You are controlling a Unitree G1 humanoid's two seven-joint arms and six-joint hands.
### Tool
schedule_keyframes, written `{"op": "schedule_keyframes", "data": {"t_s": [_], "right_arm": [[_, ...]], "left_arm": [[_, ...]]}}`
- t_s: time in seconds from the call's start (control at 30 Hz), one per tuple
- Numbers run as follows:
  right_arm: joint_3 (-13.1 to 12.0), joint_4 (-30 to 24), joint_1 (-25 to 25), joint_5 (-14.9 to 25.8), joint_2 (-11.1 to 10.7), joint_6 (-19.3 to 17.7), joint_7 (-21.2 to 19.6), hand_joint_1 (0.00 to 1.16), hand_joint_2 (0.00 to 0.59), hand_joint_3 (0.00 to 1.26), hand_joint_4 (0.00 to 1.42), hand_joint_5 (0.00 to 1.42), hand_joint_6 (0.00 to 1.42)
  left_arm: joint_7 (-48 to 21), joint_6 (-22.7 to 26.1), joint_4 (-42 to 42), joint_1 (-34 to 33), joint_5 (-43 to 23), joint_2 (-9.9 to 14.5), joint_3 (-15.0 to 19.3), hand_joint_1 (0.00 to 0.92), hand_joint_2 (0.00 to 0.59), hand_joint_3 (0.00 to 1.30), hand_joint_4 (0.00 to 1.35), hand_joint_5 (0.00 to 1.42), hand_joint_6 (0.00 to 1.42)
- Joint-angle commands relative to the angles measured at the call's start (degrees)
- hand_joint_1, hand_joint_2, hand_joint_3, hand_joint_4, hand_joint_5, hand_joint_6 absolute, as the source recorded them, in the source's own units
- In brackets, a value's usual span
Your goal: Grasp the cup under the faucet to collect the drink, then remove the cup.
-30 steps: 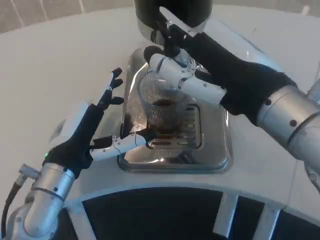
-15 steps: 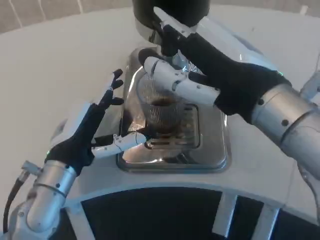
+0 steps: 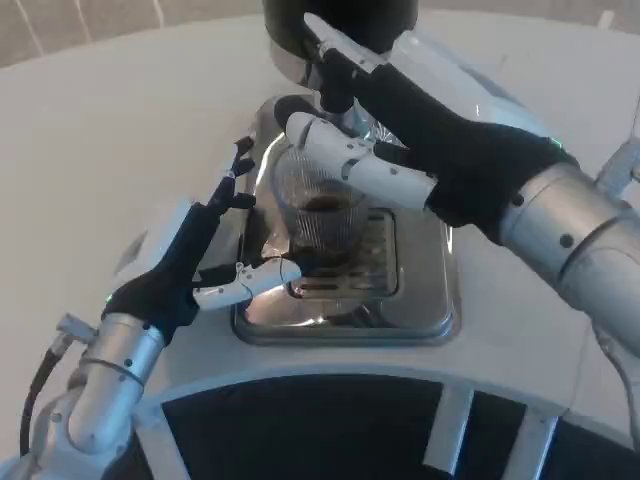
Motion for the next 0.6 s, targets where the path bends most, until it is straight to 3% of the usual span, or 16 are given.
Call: {"op": "schedule_keyframes", "data": {"t_s": [0.03, 0.6], "right_arm": [[1.9, 0.6, 1.3, 1.2, 0.4, -0.1, 2.7, 0.0, 0.485, 0.0, 0.0, 0.0, 0.0], [-0.7, -0.9, 3.0, 0.5, 0.8, -0.2, 1.3, 0.0, 0.485, 0.0, 0.0, 0.0, 0.0]], "left_arm": [[0.9, -0.9, 1.8, -0.9, -0.2, -0.4, -0.5, 0.364, 0.052, 0.0, 0.0, 0.23, 0.08], [1.1, -1.4, 2.5, -1.3, 0.0, -0.3, -0.9, 0.364, 0.052, 0.0, 0.0, 0.22, 0.08]]}}
